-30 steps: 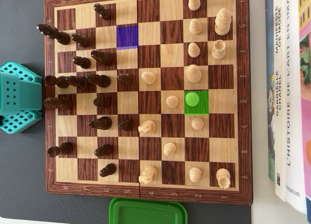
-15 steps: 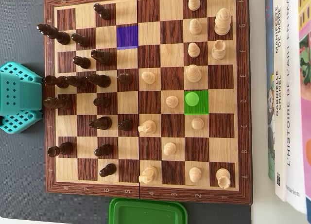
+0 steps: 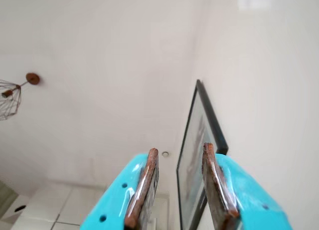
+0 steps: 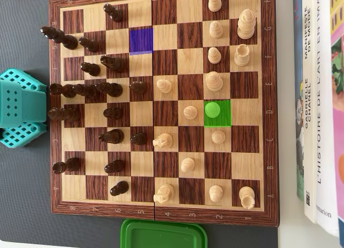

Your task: Play chess

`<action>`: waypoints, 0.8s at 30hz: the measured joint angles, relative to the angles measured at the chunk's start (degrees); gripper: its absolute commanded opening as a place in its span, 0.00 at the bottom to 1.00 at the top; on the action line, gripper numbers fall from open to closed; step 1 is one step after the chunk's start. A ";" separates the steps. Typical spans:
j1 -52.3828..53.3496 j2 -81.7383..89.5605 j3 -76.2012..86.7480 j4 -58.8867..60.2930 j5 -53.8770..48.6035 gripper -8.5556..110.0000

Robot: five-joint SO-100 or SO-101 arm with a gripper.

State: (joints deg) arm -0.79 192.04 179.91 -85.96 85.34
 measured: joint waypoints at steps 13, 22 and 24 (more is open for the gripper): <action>0.44 0.09 0.00 -15.21 -0.18 0.19; 0.00 0.09 0.00 -17.40 -0.18 0.19; 0.00 0.09 0.00 -17.40 -0.18 0.19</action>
State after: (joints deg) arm -0.79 192.13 179.91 -103.36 85.17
